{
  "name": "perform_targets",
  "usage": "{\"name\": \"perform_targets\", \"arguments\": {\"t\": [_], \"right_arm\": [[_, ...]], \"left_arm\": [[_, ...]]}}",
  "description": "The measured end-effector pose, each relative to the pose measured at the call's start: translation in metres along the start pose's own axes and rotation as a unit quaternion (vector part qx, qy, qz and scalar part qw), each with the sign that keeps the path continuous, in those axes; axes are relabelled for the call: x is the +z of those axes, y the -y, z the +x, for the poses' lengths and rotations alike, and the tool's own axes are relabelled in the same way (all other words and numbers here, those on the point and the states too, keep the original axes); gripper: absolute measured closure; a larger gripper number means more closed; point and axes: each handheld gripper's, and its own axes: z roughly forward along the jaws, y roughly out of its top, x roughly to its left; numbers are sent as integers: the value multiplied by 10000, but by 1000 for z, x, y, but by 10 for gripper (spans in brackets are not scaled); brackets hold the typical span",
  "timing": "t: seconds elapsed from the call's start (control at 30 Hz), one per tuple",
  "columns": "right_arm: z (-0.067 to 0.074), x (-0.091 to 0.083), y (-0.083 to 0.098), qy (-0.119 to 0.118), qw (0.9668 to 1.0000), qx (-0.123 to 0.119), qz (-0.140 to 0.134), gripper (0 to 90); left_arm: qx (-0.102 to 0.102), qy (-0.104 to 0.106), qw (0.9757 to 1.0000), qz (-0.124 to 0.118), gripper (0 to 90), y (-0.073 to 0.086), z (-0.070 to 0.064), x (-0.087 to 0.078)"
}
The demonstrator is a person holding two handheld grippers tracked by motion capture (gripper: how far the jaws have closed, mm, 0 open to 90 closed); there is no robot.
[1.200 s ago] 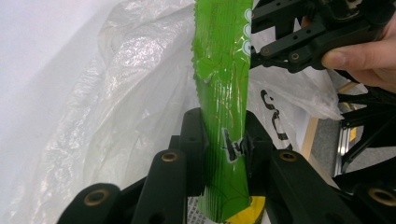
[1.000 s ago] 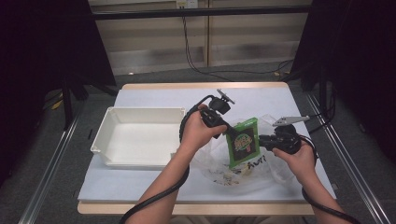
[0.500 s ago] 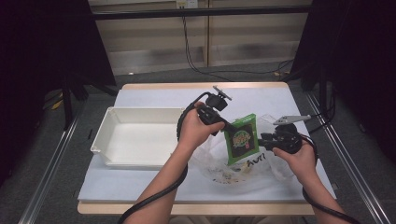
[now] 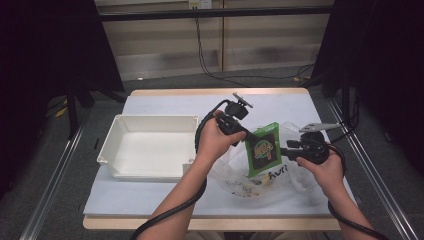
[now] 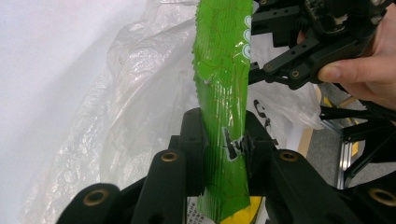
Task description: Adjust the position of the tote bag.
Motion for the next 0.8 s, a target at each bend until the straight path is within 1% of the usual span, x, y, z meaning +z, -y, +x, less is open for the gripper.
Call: {"name": "perform_targets", "arguments": {"t": [0.03,0.1,0.13,0.17,0.2,0.23,0.27,0.3,0.33,0.37,0.4,0.43,0.47,0.5,0.57,0.6,0.63,0.67,0.7,0.73,0.77,0.8], "right_arm": [[0,0,0,15,10000,-9,11,489],[0,2,0,10,10000,-21,29,488],[0,2,-1,6,10000,-7,59,487],[-1,2,-2,8,10000,-47,59,487],[-1,1,-3,36,10000,-49,72,484],[-1,1,-4,49,10000,-67,52,481],[-1,0,-5,59,9999,-75,39,479],[-2,-1,-5,71,9999,-98,36,466],[-3,-1,-6,79,9999,-92,21,456],[-3,-2,-6,102,9999,-68,34,454],[-3,-2,-6,80,9999,-73,22,449],[-3,-2,-6,68,10000,-67,20,450],[-3,-2,-5,79,10000,-43,32,442],[-3,-1,-5,78,9999,-68,44,437],[-2,1,-3,51,9999,-111,77,438],[-1,2,-2,23,9998,-143,110,443],[-1,3,-1,-9,9998,-164,115,444],[0,5,0,-31,9998,-184,118,444],[1,7,2,-37,9997,-181,162,444],[1,9,3,-45,9996,-192,188,442],[2,10,4,-57,9996,-208,206,437],[2,11,4,-59,9996,-191,206,429]], "left_arm": [[15,34,10000,-78,747,1,-1,0],[47,8,9999,-92,747,1,-1,-1],[-47,13,9997,-238,745,2,-2,0],[-25,51,9997,-236,745,2,0,0],[-92,51,9996,-258,747,2,0,0],[-91,70,9994,-318,746,2,-1,0],[-34,31,9995,-298,748,2,-2,-1],[-30,101,9993,-360,748,2,-2,0],[-82,137,9990,-413,749,3,-3,-1],[-31,170,9992,-372,749,3,-3,-2],[-149,340,9981,-489,749,4,-3,-3],[-130,397,9980,-474,749,4,-2,-5],[-153,386,9978,-507,749,4,-3,-7],[-176,324,9978,-560,748,4,-2,-9],[-72,212,9987,-467,748,5,1,-13],[-140,213,9983,-523,747,6,0,-14],[-133,219,9983,-528,747,6,0,-15],[-107,247,9983,-512,748,8,1,-15],[-68,209,9986,-474,748,8,1,-16],[-80,121,9990,-417,749,9,1,-17],[-102,110,9990,-416,748,10,1,-18],[-80,81,9993,-355,749,10,2,-20]]}}
